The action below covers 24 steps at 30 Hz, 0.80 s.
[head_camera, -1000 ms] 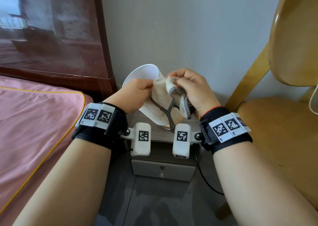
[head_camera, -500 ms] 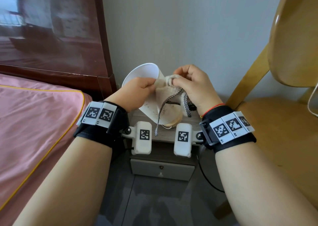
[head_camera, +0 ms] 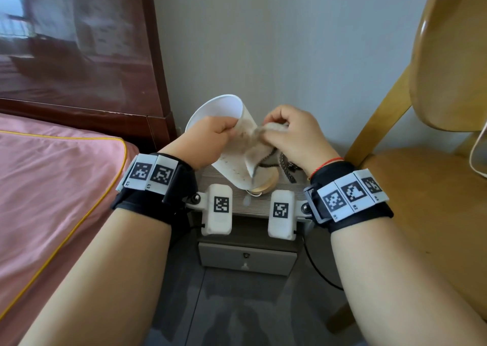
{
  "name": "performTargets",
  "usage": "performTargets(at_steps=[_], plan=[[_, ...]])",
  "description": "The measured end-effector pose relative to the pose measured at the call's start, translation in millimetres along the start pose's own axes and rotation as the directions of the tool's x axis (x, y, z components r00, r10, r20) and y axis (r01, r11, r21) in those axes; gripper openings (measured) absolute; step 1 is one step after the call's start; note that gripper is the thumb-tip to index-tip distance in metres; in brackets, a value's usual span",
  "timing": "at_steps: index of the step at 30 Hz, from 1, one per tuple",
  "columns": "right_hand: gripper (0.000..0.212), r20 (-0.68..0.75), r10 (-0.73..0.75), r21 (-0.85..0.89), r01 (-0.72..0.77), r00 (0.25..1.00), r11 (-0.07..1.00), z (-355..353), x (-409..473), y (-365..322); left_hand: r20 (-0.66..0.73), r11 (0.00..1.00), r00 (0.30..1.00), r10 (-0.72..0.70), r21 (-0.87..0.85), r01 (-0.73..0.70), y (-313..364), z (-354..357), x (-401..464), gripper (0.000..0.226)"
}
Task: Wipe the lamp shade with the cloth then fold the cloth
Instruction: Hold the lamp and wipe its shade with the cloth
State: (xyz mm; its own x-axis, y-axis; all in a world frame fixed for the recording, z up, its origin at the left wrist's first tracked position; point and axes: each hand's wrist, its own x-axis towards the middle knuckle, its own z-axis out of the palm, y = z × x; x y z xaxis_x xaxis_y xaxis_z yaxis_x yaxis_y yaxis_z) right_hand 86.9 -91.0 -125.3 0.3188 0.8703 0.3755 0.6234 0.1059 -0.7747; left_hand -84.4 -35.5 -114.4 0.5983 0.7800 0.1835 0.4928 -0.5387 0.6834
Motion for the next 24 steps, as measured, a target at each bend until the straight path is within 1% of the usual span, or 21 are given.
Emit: performTargets(at_steps=[2,3,5,6,7,8,9,10,11,12,14,16,18,19,20,21,22,24], plan=[[0.013,-0.084,-0.082,0.164,0.095,0.993,0.982,1,-1,-5,0.007,1.000,1.000,0.007,-0.026,-0.007,0,0,0,0.029],[0.013,-0.105,-0.103,0.207,0.123,0.989,0.971,3,-2,-6,0.011,0.999,1.000,0.008,-0.044,-0.007,-1,0,0,0.030],[0.014,-0.113,-0.113,0.203,0.135,0.987,0.970,10,-5,-4,0.018,0.999,1.000,0.015,-0.052,-0.014,0,0,0,0.031],[0.012,-0.084,-0.098,0.145,0.110,0.992,0.983,13,-6,-1,0.020,0.999,1.000,0.024,-0.043,-0.023,0,0,0,0.032],[0.010,-0.027,-0.073,0.024,0.074,0.997,0.997,16,-7,4,0.020,0.999,0.999,0.031,-0.029,-0.031,1,1,-1,0.032],[0.009,0.046,-0.038,-0.137,0.044,0.998,0.990,18,-8,9,0.018,0.999,0.999,0.031,-0.019,-0.031,1,1,-1,0.033],[0.010,0.115,0.009,-0.285,0.024,0.993,0.958,19,-9,13,0.017,1.000,1.000,0.026,-0.018,-0.025,0,1,-1,0.033],[0.012,0.161,0.058,-0.373,0.007,0.985,0.928,19,-9,17,0.017,1.000,1.000,0.019,-0.021,-0.019,-1,2,0,0.033],[0.013,0.180,0.094,-0.399,-0.014,0.979,0.917,18,-10,18,0.017,1.000,1.000,0.015,-0.025,-0.015,-1,2,0,0.034],[0.013,0.178,0.113,-0.388,-0.036,0.977,0.921,16,-9,18,0.017,1.000,1.000,0.013,-0.029,-0.013,-2,2,1,0.035],[0.010,0.130,0.085,-0.280,-0.045,0.988,0.959,12,-6,12,0.012,1.000,1.000,0.016,-0.017,-0.016,-2,1,2,0.035],[0.007,0.036,-0.027,-0.092,0.030,0.999,0.995,10,-3,3,0.008,1.000,1.000,0.026,-0.011,-0.026,-1,1,1,0.034],[0.010,-0.074,-0.136,0.090,0.142,0.988,0.986,9,-3,-6,0.019,0.999,0.999,0.034,-0.037,-0.033,-1,1,1,0.031],[0.012,-0.095,-0.170,0.133,0.182,0.981,0.974,10,-3,-8,0.023,0.998,0.999,0.034,-0.050,-0.033,-1,1,1,0.030],[0.012,-0.100,-0.189,0.127,0.200,0.977,0.971,12,-4,-9,0.026,0.998,0.999,0.032,-0.054,-0.031,-1,1,1,0.029],[0.012,-0.085,-0.188,0.073,0.194,0.979,0.978,14,-4,-9,0.029,0.998,0.999,0.031,-0.051,-0.029,0,1,1,0.029],[0.010,-0.038,-0.163,-0.027,0.162,0.986,0.986,16,-5,-7,0.030,0.999,0.999,0.029,-0.042,-0.028,0,2,1,0.030],[0.009,0.126,-0.039,-0.284,0.074,0.991,0.956,18,-6,2,0.024,1.000,0.999,0.024,-0.012,-0.024,0,2,1,0.033]])
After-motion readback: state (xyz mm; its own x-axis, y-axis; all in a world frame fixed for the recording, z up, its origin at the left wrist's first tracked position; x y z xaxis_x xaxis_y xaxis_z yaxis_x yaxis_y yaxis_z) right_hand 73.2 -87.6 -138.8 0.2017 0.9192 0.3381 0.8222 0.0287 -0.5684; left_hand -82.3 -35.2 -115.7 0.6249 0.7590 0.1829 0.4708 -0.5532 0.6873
